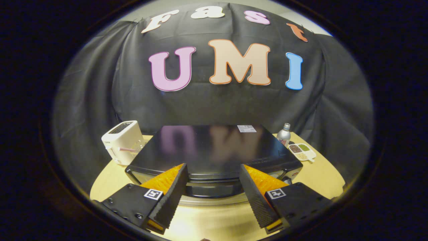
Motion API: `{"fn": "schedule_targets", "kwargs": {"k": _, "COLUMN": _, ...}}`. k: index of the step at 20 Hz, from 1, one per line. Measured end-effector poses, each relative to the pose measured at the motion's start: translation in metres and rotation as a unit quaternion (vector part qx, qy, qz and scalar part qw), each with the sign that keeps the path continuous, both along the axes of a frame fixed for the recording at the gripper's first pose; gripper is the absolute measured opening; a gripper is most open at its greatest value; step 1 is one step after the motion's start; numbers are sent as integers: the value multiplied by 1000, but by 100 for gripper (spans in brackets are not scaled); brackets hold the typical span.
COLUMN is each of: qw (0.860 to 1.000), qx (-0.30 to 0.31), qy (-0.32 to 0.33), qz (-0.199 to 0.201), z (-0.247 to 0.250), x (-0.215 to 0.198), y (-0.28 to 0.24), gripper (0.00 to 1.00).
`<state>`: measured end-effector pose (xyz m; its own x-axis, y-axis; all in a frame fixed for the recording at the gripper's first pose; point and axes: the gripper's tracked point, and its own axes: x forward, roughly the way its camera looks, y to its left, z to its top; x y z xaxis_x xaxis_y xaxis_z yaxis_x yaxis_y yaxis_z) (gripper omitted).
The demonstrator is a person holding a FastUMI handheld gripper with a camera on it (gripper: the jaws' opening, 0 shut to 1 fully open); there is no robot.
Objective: Open the toaster oven, put the food inside, and close the toaster oven door.
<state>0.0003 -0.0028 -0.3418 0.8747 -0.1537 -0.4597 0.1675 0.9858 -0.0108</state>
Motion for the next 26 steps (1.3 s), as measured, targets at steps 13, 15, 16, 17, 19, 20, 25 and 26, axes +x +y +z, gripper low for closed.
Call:
{"fn": "schedule_targets", "kwargs": {"k": 13, "qw": 1000, "qx": 0, "qy": 12, "qz": 8, "z": -1, "x": -34, "y": -3, "gripper": 97}}
{"fn": "schedule_targets", "kwargs": {"k": 15, "qw": 1000, "qx": 2, "qy": 16, "qz": 7, "z": -2, "x": -47, "y": -2, "gripper": 97}}
{"fn": "schedule_targets", "kwargs": {"k": 16, "qw": 1000, "qx": 2, "qy": 21, "qz": 7, "z": -4, "x": -56, "y": -1, "gripper": 97}}
{"fn": "schedule_targets", "kwargs": {"k": 17, "qw": 1000, "qx": 0, "qy": 26, "qz": 5, "z": -6, "x": -64, "y": -1, "gripper": 97}}
{"fn": "schedule_targets", "kwargs": {"k": 19, "qw": 999, "qx": -8, "qy": 43, "qz": 10, "z": -13, "x": -83, "y": 3, "gripper": 97}}
{"fn": "schedule_targets", "kwargs": {"k": 20, "qw": 998, "qx": -18, "qy": 58, "qz": 18, "z": -19, "x": -94, "y": 4, "gripper": 97}}
{"fn": "schedule_targets", "kwargs": {"k": 25, "qw": 995, "qx": -35, "qy": 95, "qz": 23, "z": -43, "x": -132, "y": 4, "gripper": 97}}
{"fn": "schedule_targets", "kwargs": {"k": 26, "qw": 994, "qx": -36, "qy": 100, "qz": 24, "z": -46, "x": -136, "y": 5, "gripper": 97}}
